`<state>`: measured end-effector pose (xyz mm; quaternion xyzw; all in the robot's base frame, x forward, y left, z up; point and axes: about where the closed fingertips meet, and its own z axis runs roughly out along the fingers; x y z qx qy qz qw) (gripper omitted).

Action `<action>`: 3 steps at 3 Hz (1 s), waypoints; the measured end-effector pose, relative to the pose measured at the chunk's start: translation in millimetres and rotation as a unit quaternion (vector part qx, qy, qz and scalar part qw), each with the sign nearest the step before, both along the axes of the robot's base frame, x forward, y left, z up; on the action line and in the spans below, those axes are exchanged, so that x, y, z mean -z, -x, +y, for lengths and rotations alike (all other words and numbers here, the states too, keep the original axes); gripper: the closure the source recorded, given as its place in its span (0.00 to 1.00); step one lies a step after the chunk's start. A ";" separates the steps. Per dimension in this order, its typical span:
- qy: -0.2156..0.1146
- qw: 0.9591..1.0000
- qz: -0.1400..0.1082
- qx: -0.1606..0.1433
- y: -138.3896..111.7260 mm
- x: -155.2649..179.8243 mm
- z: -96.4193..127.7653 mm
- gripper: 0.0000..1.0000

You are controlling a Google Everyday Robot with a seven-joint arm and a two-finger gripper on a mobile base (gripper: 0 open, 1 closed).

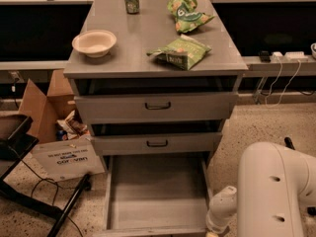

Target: Open bottom drawer

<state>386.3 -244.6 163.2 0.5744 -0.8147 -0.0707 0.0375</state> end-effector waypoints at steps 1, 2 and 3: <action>0.000 1.000 0.000 0.000 1.9 0.0 5.9 0.00; 0.000 1.000 0.000 0.000 2.2 -0.1 8.3 0.00; 0.013 1.000 0.006 0.022 23.1 -38.7 0.4 0.00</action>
Offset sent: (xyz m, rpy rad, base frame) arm 0.0003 -0.0434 0.3144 -0.1590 -0.1506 -0.0188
